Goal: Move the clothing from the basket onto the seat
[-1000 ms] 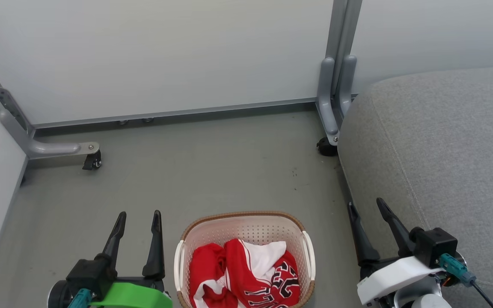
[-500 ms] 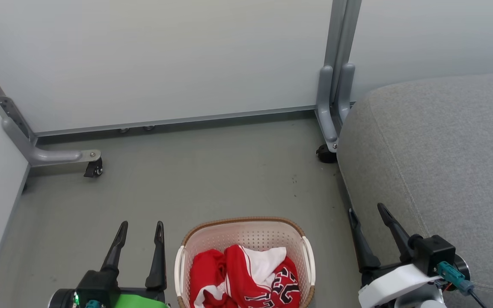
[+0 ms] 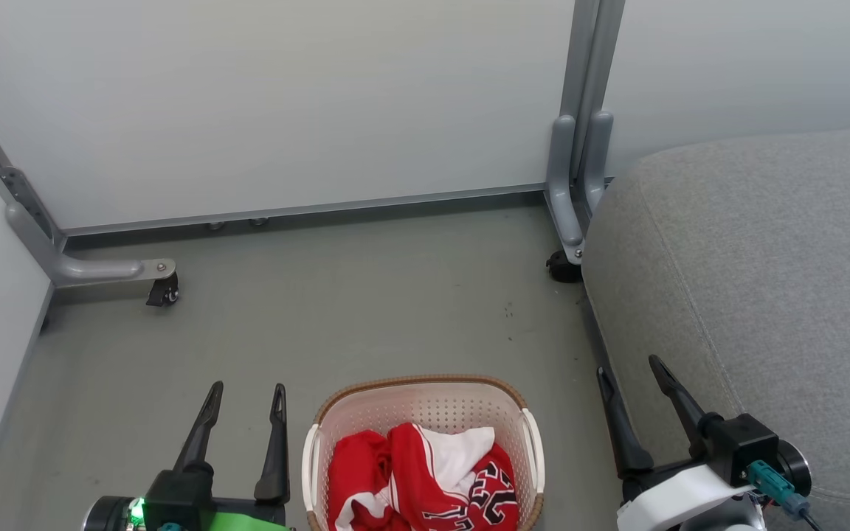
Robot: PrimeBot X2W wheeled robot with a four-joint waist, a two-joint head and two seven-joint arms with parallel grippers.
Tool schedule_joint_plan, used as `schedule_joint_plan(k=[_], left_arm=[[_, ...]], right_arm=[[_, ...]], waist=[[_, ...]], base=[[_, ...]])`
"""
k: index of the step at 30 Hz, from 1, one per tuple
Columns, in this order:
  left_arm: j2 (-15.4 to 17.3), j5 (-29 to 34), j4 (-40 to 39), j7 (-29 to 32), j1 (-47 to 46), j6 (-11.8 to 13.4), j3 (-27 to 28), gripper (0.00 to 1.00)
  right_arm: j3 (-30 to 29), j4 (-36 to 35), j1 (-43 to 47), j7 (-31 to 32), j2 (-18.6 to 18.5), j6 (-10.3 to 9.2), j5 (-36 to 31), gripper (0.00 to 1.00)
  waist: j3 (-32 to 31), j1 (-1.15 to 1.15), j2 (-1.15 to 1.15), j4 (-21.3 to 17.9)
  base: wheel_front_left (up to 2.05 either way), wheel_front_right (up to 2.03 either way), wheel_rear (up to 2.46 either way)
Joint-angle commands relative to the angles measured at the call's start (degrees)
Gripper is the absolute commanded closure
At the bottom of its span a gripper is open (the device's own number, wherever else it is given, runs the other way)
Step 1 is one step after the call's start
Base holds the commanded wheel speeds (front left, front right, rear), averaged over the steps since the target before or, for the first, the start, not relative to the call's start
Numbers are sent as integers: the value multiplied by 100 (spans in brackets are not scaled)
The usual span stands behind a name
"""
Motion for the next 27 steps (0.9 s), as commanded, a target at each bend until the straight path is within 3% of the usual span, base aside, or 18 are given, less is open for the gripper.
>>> schedule_joint_plan(k=[1, 16, 27], left_arm=[[37, 63, 0, -2, 76, -17, 9, 0], [36, -33, 42, -1, 92, -43, -26, 0], [34, 27, 447, 0, -578, -172, -293, 0]], right_arm=[[2, -3, 45, -20, -20, 2, 39, 0], [2, -11, 30, -20, -19, 1, 205, 0], [-591, 30, -261, -20, -20, 1, 132, 0]], waist=[[2, 0, 0, 11], [94, 0, 0, 48], [864, 0, 0, -82]], base=[[0, 0, 0], [0, 0, 0], [0, 0, 0]])
